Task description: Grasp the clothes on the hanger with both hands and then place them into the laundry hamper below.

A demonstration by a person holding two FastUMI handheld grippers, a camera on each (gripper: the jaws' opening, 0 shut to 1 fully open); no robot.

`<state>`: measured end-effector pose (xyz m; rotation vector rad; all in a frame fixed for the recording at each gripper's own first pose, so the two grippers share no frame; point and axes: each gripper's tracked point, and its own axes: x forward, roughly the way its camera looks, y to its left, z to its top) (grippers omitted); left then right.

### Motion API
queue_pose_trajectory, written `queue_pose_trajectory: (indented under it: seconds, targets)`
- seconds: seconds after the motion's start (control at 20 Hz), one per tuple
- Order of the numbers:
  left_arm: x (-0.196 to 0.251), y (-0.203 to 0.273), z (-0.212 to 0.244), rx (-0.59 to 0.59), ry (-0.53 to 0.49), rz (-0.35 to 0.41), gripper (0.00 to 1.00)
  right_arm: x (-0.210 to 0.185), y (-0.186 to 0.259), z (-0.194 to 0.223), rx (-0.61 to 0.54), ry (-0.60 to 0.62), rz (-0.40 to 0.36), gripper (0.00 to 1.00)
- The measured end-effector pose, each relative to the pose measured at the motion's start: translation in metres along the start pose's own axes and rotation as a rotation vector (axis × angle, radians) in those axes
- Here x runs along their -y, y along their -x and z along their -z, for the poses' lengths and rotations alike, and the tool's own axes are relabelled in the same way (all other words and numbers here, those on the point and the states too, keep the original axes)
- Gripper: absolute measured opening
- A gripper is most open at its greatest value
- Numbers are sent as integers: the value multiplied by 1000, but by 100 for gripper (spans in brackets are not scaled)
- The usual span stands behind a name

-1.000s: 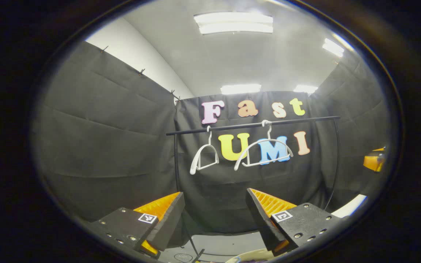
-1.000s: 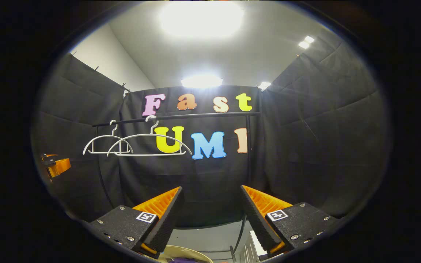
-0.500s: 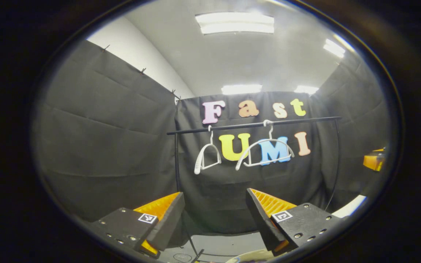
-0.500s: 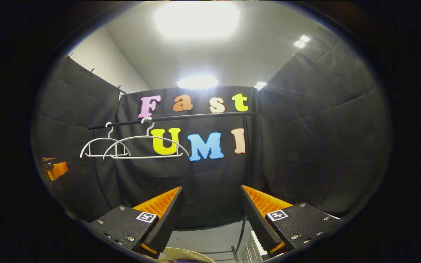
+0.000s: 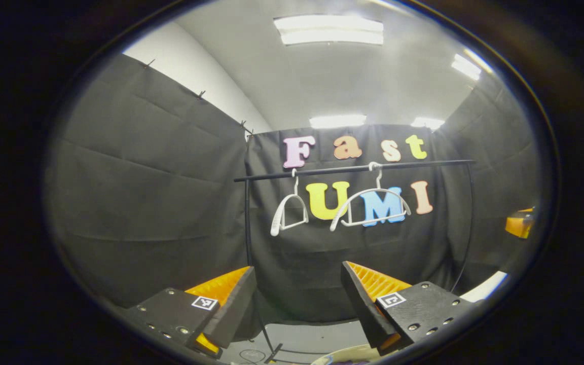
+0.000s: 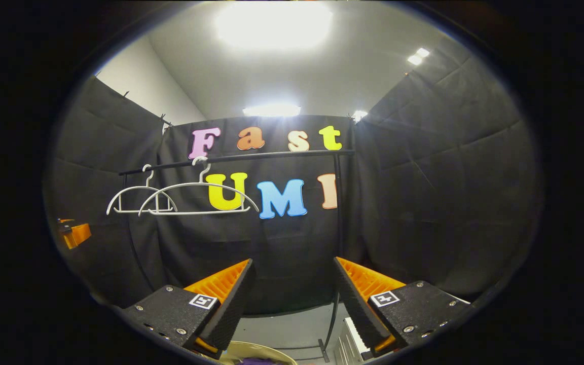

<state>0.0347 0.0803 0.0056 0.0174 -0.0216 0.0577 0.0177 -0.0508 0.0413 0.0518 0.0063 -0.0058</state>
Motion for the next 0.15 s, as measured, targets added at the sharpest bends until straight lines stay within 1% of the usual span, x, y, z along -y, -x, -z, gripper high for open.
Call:
queue_pose_trajectory:
  seconds: [0.15]
  targets:
    - [0, 2, 0, 1, -5, -1, 100, 0, -2, -1, 7, 0, -1, 93]
